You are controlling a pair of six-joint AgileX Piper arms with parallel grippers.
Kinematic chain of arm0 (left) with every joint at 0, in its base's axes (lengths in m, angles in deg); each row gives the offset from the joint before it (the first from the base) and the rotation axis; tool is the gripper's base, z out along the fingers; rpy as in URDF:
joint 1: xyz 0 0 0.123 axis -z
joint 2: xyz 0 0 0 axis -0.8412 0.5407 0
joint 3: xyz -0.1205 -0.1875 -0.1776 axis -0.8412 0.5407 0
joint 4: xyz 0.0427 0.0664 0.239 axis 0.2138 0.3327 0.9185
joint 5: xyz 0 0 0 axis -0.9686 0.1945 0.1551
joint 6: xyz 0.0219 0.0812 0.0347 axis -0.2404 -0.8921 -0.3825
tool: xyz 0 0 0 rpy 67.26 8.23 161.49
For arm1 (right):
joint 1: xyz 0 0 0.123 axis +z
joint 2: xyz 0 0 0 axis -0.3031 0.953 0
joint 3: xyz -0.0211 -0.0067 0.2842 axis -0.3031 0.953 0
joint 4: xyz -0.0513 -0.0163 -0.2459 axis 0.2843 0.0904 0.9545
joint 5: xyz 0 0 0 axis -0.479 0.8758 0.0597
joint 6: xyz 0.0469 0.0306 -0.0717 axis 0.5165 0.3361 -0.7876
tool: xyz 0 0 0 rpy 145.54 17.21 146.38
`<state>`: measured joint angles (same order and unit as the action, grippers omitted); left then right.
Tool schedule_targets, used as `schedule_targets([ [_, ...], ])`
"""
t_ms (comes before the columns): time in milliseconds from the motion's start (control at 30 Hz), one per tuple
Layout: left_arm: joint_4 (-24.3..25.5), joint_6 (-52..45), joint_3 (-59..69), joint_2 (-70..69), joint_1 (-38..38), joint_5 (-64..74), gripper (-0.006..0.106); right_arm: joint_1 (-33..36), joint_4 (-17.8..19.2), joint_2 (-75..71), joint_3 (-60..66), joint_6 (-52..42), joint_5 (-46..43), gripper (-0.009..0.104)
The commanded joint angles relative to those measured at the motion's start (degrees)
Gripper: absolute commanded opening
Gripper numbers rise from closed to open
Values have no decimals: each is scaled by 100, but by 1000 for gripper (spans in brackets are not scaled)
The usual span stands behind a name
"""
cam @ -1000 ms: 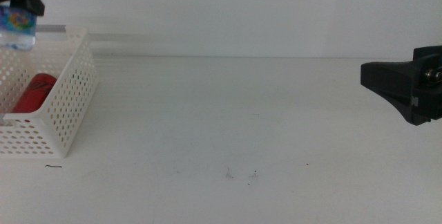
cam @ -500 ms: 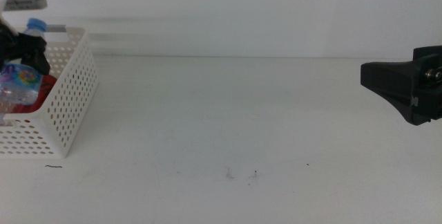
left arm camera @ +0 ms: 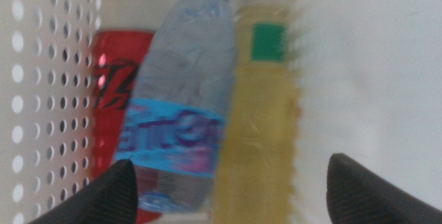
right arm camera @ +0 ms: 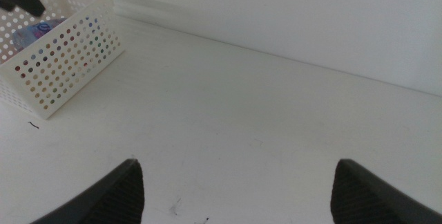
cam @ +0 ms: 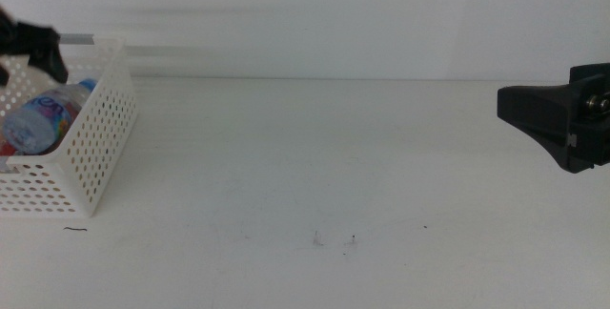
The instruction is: Use arms to grab the bottles and put them into the dustbin to the left of the table.
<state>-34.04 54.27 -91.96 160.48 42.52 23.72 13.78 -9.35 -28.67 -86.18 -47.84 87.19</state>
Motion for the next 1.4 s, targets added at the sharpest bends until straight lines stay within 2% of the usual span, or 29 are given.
schedule_targets([
  [0, 14, 106, 78, -475, 199, 63, 94, 15, 45, -18, -60, -26, -49, 91],
  [100, -231, -24, 511, -1119, 465, 40, 94, 15, 45, -18, -60, -26, -49, 91],
  [233, -972, -540, 1547, -2309, 979, -923, 94, 15, 45, -18, -60, -26, -49, 91],
  [467, -1048, -555, 3683, -4457, 2286, -3203, 94, 15, 45, -18, -60, -26, -49, 91],
  [600, -1048, -439, 4447, -5258, 2643, -3930, 94, 15, 45, -18, -60, -26, -49, 91],
  [900, -1050, -418, 4614, -5786, 2655, -3882, 94, 15, 45, -18, -60, -26, -49, 91],
  [1367, -1050, -418, 4614, -5800, 2655, -4109, 94, 15, 45, -18, -60, -26, -49, 91],
])
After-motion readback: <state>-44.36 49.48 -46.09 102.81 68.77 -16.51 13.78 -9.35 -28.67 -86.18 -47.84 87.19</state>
